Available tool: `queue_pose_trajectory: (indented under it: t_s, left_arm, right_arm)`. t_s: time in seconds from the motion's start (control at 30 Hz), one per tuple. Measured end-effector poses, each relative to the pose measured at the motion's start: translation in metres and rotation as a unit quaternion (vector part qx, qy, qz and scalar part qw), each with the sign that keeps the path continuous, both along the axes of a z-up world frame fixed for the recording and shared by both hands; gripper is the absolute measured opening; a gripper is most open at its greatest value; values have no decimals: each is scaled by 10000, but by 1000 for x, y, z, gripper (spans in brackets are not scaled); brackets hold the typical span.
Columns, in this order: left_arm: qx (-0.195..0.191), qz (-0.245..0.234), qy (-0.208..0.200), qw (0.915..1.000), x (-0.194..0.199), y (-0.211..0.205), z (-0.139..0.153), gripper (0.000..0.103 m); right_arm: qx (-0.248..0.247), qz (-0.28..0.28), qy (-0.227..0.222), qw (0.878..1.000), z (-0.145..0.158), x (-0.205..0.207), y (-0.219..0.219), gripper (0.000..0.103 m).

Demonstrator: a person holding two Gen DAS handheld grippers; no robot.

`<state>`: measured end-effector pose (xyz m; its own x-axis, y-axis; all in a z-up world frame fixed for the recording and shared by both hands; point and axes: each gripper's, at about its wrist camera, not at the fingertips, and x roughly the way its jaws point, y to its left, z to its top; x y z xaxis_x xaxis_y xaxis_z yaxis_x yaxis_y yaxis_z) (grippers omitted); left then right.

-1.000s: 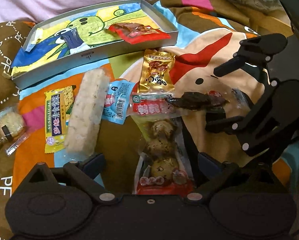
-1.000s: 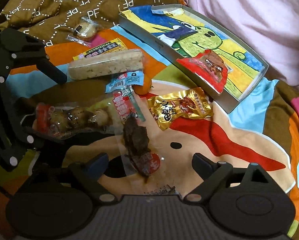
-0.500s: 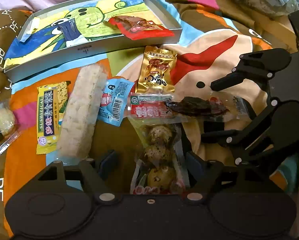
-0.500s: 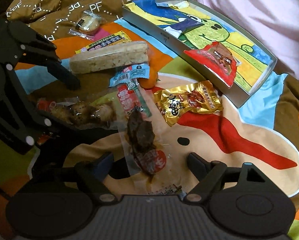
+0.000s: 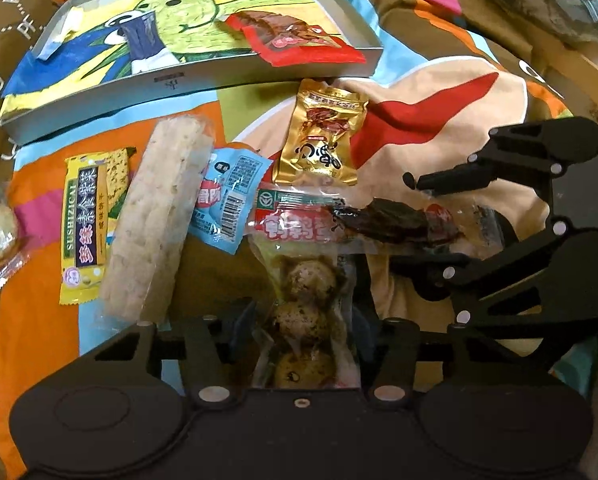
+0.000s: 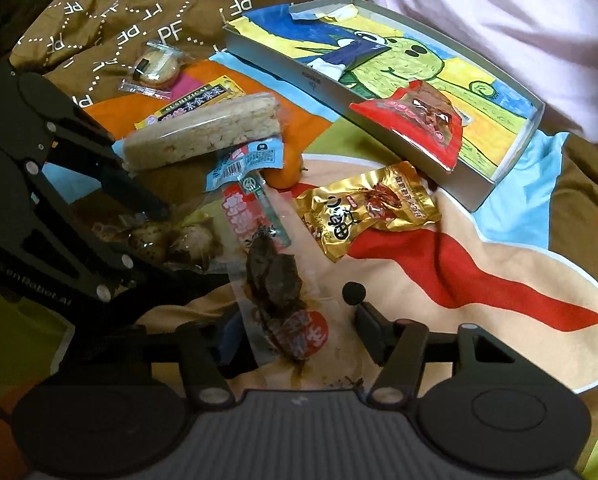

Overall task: Organize snacks
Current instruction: 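Grasp the red-label quail-egg packet with the left tool while the right tool grasps the dark dried-meat packet, then lift both packets and carry them over the silver tray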

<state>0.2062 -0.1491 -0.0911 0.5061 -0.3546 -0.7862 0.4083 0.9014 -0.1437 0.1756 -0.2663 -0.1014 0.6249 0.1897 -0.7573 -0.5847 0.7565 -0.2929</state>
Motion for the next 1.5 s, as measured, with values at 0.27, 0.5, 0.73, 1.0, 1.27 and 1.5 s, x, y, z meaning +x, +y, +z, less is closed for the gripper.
queue_pose_trajectory:
  t_s: [0.27, 0.5, 0.73, 1.0, 1.27, 1.5]
  left_arm:
    - [-129, 294, 240, 9992, -8, 4, 5, 49]
    - [-302, 583, 448, 9968, -15, 11, 10, 48]
    - [-254, 713, 188, 9970, -28, 13, 16, 47]
    - [-354, 982, -254, 9942, -34, 17, 28, 47]
    - [-448, 1156, -623, 9903, -31, 16, 42, 47]
    - [-537, 1260, -909, 9864, -24, 15, 53, 47]
  right_arm:
    - [-264, 191, -219, 9992, -2, -6, 8, 53]
    - [-583, 348, -542, 9962, -3, -16, 16, 51]
    - [-885, 482, -882, 9910, -6, -26, 23, 50]
    - [-806, 345, -1297, 9877, 1, -29, 22, 50]
    - [-503, 126, -1641, 9851, 13, -28, 15, 50]
    - [-267, -40, -1874, 9819, 22, -29, 10, 49]
